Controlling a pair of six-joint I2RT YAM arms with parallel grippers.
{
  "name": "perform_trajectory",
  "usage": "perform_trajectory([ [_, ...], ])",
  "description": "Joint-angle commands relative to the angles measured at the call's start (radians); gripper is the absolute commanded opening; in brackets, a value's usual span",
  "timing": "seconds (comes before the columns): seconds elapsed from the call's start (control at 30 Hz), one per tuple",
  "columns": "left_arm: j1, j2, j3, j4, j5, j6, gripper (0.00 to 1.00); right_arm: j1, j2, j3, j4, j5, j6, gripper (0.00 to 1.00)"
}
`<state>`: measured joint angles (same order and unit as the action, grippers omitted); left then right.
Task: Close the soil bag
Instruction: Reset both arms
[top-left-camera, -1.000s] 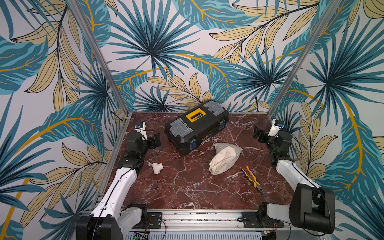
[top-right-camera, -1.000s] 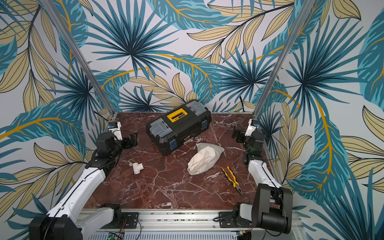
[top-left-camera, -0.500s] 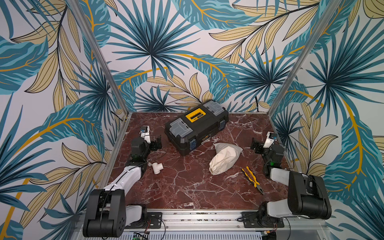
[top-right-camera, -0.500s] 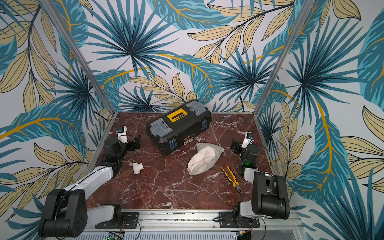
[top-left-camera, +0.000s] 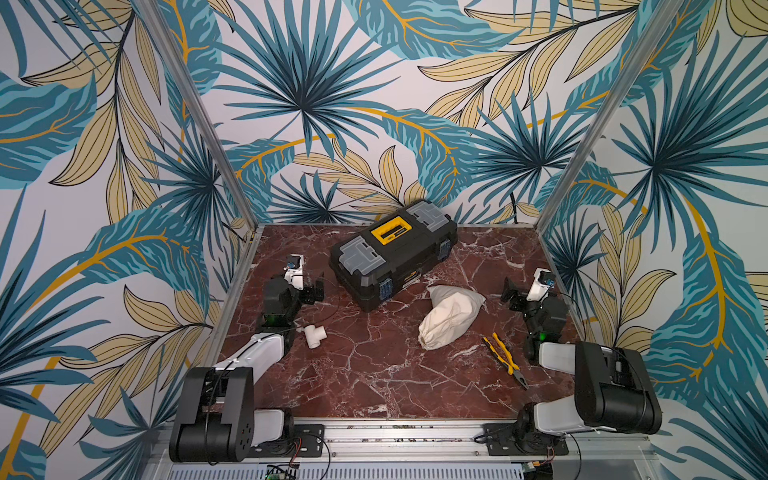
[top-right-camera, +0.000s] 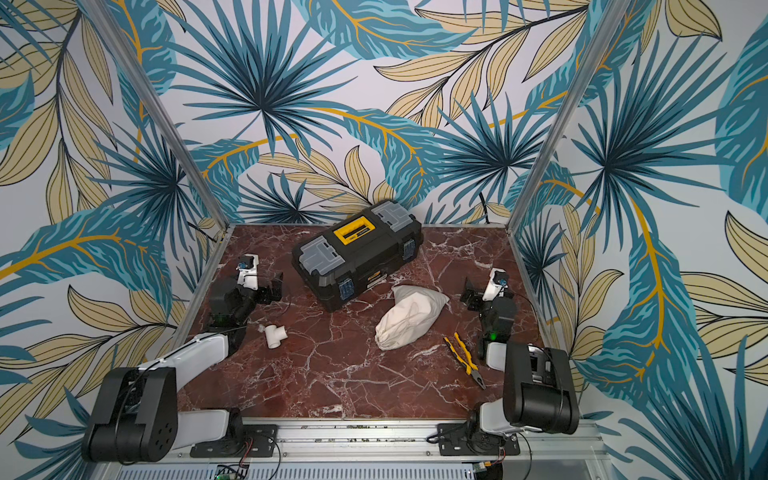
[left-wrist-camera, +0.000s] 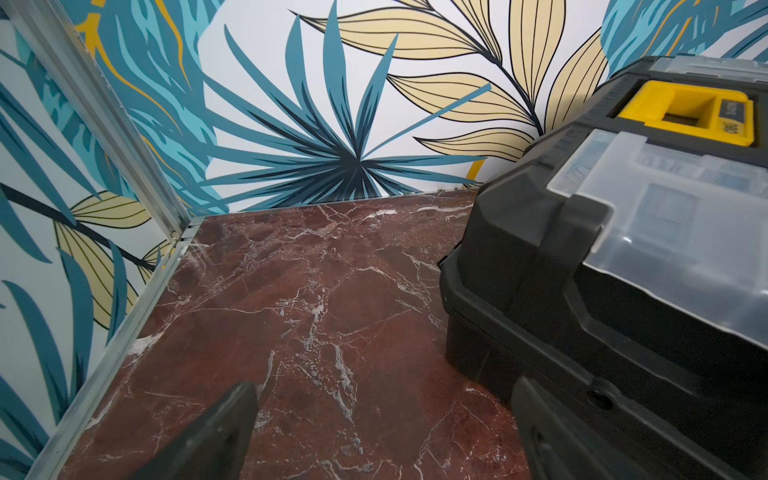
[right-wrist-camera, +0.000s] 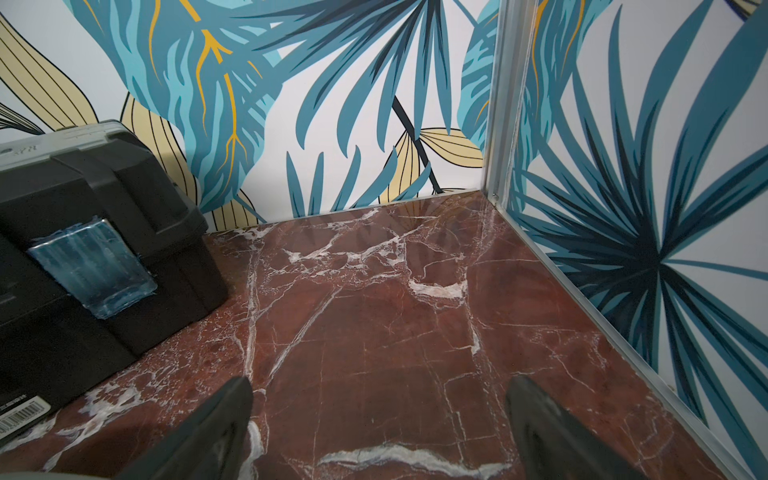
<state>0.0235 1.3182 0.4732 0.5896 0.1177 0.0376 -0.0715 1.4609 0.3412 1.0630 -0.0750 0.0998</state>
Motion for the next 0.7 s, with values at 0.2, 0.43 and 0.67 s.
perform_trajectory([
  [0.2,0.023,0.192,-0.106,0.348,0.038,-0.013,1.0,-0.002,-0.003,-0.046,0.084,-0.013,-0.024,0.99],
  [0.43,0.024,0.224,-0.171,0.467,-0.004,-0.02,1.0,0.019,0.004,-0.12,0.221,0.018,-0.041,0.99],
  [0.67,0.009,0.244,-0.125,0.439,-0.057,-0.024,1.0,0.048,0.057,-0.121,0.274,0.056,-0.062,0.99],
])
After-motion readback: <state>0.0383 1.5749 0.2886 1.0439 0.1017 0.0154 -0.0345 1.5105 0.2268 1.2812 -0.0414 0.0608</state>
